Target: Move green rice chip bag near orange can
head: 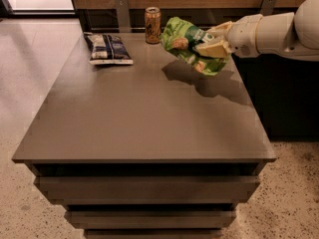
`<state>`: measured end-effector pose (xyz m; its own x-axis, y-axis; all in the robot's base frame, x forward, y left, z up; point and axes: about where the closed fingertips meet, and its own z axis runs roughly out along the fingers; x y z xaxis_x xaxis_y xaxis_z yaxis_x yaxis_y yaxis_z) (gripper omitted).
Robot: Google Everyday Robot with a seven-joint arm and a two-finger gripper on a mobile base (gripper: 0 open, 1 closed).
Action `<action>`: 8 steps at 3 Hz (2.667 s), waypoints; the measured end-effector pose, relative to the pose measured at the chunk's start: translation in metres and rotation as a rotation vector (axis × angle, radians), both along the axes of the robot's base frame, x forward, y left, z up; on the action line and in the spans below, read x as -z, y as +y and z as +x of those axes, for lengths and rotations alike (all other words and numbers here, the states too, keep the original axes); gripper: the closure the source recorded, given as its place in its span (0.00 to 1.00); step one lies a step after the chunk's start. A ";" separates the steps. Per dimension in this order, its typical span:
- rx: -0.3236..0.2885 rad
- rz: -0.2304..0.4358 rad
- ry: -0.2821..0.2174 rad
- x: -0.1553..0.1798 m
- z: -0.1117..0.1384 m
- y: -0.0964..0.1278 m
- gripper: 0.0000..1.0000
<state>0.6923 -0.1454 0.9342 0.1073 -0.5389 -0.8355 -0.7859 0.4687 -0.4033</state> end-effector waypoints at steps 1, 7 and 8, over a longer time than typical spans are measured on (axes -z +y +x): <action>0.096 0.061 -0.037 0.004 0.053 -0.013 1.00; 0.270 0.035 -0.124 0.008 0.141 -0.025 1.00; 0.291 0.042 -0.135 0.008 0.157 -0.025 1.00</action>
Offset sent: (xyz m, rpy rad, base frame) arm 0.0839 -0.0236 -0.0055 0.0975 -0.0429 -0.1381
